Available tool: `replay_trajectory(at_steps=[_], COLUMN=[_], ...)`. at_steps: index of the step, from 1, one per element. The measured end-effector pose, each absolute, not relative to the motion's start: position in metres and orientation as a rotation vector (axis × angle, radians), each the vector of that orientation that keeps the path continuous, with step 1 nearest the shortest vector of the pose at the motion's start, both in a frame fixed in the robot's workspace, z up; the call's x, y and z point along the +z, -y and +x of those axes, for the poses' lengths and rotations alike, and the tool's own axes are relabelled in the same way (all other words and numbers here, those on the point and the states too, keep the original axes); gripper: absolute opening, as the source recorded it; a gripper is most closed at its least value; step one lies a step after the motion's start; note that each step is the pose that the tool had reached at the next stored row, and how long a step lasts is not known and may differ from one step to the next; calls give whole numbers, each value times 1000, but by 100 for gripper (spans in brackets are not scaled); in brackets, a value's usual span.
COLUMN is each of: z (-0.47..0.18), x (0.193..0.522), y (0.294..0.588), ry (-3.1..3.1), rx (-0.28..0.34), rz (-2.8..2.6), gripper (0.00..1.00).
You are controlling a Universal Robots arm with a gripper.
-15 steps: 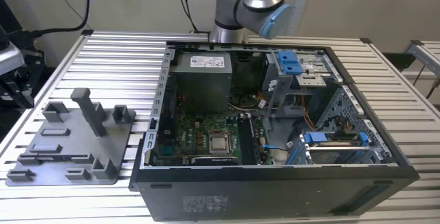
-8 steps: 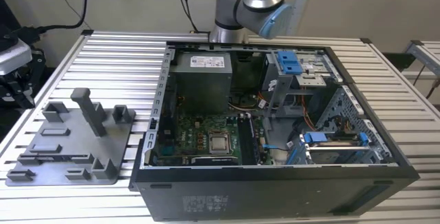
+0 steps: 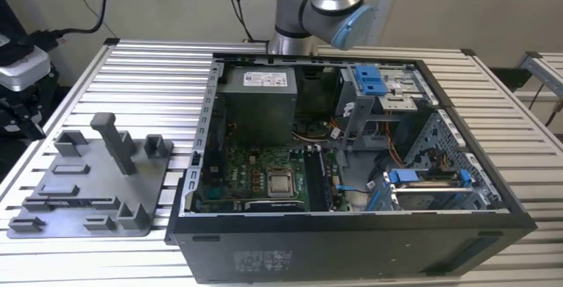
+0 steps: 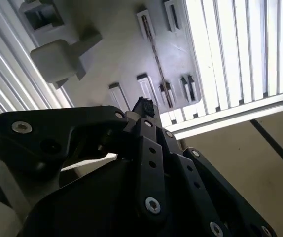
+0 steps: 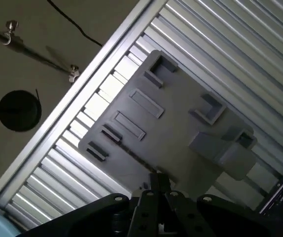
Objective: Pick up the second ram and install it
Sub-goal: 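Pick up the second ram and move it above second insertion slot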
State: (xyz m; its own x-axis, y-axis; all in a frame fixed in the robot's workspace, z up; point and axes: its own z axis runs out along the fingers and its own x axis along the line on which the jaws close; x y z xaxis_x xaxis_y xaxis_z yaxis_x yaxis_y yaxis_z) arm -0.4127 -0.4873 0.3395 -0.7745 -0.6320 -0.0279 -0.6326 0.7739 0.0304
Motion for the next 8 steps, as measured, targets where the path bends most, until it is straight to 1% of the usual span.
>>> replay_trajectory(at_steps=[8], z=[-413], x=[338], y=[487], ry=[-2867], rx=[61], rz=[-1249], gripper=[11])
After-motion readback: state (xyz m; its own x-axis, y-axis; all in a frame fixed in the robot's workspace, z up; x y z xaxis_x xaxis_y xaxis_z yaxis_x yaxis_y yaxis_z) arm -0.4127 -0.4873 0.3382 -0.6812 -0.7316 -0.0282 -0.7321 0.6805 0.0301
